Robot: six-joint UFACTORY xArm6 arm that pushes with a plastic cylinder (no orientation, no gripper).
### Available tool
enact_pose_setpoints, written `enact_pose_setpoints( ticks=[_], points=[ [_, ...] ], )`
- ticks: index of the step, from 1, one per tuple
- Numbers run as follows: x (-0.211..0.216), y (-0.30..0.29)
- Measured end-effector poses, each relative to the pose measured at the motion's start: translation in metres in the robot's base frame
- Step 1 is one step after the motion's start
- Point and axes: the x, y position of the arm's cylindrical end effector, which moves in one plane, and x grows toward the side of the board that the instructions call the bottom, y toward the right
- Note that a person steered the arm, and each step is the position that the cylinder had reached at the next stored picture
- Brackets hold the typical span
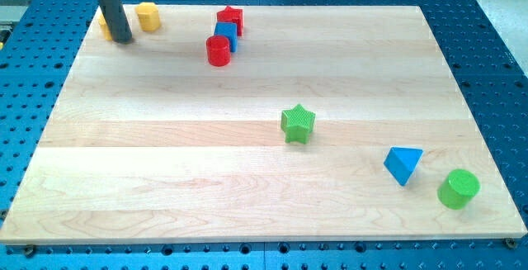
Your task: Move the green star to the bottom center side
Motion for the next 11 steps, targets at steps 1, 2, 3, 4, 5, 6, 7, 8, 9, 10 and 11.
enact_pose_setpoints(
  ticks=[1,2,3,4,5,6,7,8,9,10,11],
  points=[
    [0.004,0.000],
    [0.017,0.011],
    [0.028,0.027],
    [0.031,0.031],
    [0.031,0.031],
    [0.031,0.031],
    [0.041,0.031],
    [0.041,0.031],
    [0.041,0.031],
    [0.046,0.033],
    [0.046,0.039]
  ],
)
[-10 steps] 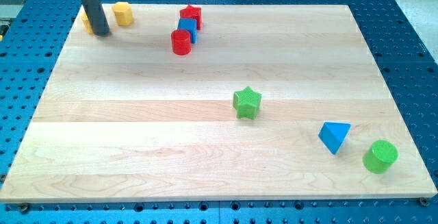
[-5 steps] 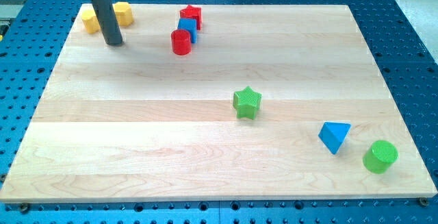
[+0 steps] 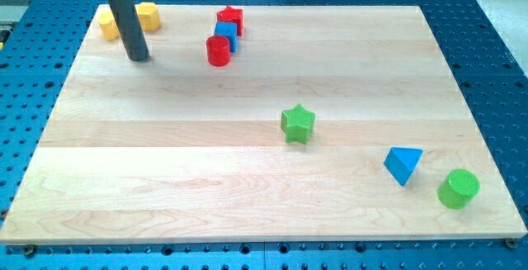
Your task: Move the green star to the bottom center side
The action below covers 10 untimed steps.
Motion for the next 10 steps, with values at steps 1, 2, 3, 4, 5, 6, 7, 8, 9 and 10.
enact_pose_setpoints(
  ticks=[1,2,3,4,5,6,7,8,9,10],
  points=[
    [0.002,0.013],
    [0.002,0.020],
    [0.038,0.041],
    [0.082,0.128],
    [0.079,0.200],
    [0.113,0.254],
    [0.144,0.258],
    [0.161,0.265],
    [0.184,0.235],
    [0.193,0.218]
  ],
)
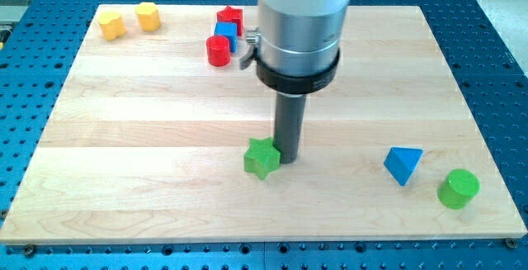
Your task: Move the green star to the bottom center side
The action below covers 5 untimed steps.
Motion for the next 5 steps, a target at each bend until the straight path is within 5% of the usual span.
enact_pose_setpoints(
  ticks=[1,5],
  points=[
    [-0.032,0.000],
    [0.037,-0.038]
  ],
)
